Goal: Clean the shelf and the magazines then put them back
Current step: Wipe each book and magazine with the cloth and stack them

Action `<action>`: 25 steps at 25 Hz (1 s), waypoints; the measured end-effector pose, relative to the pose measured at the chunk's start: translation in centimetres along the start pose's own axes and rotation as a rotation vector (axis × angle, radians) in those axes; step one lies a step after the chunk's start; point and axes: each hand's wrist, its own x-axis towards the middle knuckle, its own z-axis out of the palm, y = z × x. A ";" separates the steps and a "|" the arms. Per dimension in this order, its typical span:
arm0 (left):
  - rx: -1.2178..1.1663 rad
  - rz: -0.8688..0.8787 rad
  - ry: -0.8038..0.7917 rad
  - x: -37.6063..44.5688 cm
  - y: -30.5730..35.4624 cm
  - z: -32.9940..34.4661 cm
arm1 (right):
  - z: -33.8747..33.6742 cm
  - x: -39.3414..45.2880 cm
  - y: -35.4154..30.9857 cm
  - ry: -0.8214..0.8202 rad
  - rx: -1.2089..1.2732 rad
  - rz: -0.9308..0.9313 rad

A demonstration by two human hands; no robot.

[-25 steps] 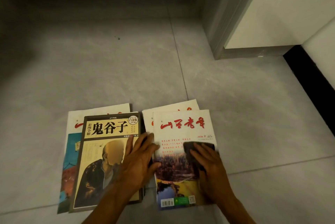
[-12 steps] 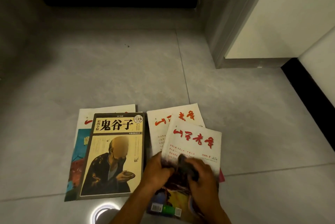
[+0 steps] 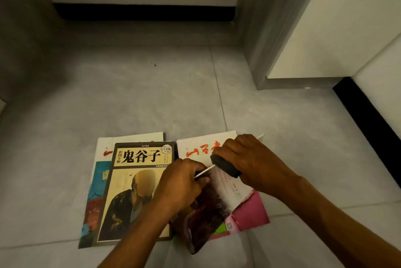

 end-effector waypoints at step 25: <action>-0.643 -0.402 0.149 -2.1 0.1 -2.9 | 0.4 -1.8 -2.4 0.330 0.401 0.576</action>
